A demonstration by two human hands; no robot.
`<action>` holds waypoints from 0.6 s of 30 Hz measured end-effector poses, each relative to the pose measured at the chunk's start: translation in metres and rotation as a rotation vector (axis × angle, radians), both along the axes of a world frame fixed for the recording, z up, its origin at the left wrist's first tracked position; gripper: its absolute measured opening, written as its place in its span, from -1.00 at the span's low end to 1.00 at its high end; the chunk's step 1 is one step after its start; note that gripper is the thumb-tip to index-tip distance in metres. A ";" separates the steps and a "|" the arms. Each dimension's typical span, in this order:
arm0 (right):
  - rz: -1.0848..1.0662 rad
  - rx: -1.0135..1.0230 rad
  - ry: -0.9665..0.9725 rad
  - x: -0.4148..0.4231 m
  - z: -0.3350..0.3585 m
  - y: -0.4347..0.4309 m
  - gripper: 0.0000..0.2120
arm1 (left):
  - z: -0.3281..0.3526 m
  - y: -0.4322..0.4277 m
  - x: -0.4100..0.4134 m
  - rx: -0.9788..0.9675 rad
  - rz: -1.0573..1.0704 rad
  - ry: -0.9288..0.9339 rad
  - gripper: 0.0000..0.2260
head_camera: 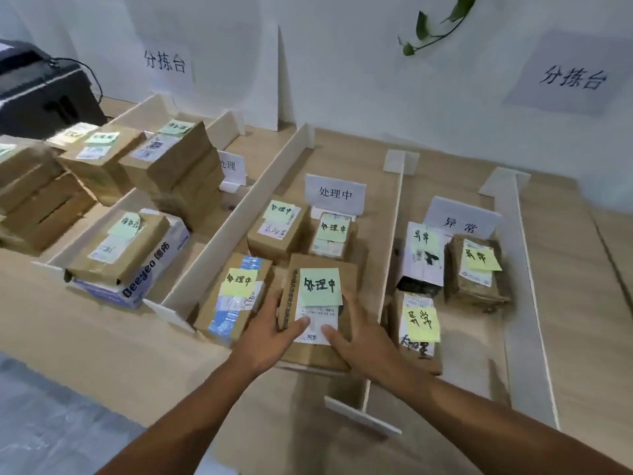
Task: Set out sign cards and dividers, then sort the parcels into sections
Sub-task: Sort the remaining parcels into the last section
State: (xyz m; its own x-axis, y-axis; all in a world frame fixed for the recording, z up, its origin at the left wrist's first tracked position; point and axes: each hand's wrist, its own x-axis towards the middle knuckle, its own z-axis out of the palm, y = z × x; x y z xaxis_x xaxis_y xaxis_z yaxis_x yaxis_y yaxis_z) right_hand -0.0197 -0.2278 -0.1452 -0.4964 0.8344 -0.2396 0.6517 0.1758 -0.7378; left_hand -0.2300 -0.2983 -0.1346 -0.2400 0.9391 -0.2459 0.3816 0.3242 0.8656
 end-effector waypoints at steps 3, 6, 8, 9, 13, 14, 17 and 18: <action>-0.024 -0.066 -0.109 -0.012 -0.022 0.008 -0.22 | -0.034 0.021 -0.014 -0.055 -0.100 0.023 -0.34; -0.035 -0.142 -0.163 -0.028 -0.036 0.018 -0.22 | -0.063 0.041 -0.029 -0.108 -0.166 -0.033 -0.31; -0.035 -0.195 -0.201 -0.041 -0.044 0.025 -0.20 | -0.081 0.049 -0.038 -0.147 -0.196 -0.046 -0.31; -0.039 -0.206 -0.216 -0.047 -0.047 0.028 -0.19 | -0.088 0.052 -0.042 -0.157 -0.210 -0.044 -0.32; -0.048 -0.194 -0.281 -0.055 -0.052 0.033 -0.16 | -0.094 0.058 -0.051 -0.178 -0.237 -0.039 -0.33; -0.034 -0.188 -0.290 -0.053 -0.050 0.032 -0.16 | -0.091 0.057 -0.048 -0.165 -0.230 -0.015 -0.33; -0.064 -0.117 -0.289 -0.043 -0.030 0.026 -0.18 | -0.071 0.056 -0.037 -0.017 -0.146 0.310 -0.29; -0.118 -0.066 -0.264 -0.034 -0.017 0.024 -0.19 | -0.058 0.060 -0.030 0.080 -0.130 0.362 -0.31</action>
